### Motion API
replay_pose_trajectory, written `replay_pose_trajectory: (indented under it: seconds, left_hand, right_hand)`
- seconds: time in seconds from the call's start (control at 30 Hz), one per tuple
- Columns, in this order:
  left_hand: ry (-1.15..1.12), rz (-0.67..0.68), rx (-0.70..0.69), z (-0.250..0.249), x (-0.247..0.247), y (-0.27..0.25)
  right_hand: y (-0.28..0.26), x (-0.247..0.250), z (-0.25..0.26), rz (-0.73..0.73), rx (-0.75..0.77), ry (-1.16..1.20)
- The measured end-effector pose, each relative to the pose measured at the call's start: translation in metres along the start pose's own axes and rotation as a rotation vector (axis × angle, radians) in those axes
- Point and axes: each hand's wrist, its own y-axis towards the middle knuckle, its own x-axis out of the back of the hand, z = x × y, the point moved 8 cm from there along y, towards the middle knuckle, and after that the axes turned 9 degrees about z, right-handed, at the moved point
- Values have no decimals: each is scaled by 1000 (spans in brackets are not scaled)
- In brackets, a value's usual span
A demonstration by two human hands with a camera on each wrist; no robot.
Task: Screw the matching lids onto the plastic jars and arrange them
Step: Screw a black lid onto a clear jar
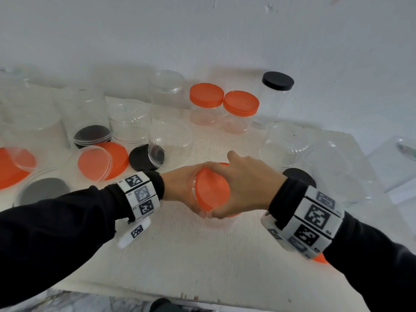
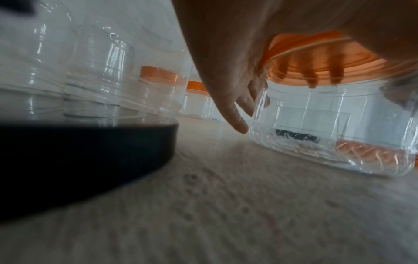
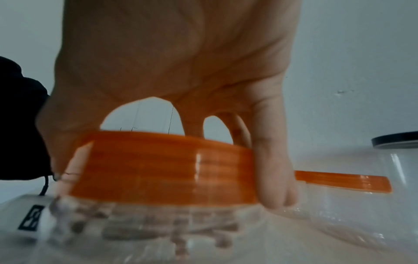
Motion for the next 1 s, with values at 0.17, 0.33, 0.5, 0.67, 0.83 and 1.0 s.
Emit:
replay_pose_trajectory:
  seconds: [0.17,0.33,0.5,0.67,0.83,1.0]
  left_hand:
    - [-9,7,-2,2,-1,1]
    - [-6,-12,24,1,-1,-1]
    - [32,-20,22,-1,-1,-1]
    - [60,-31,39,-2,0,-2]
    - [97,-67,44,-1,2,-3]
    - [124,-64,47,-1,1,-3]
  right_hand:
    - [-2,-7,-5,3,-12,26]
    - [0,-12,-1,119,89,-11]
    - [3,-11,-2,87,140,-16]
    - [2,-12,-4,67,150,-29]
    - [-5,-11,-8,-66,47,75]
    - [-9,-16,-6,-88,-76,92]
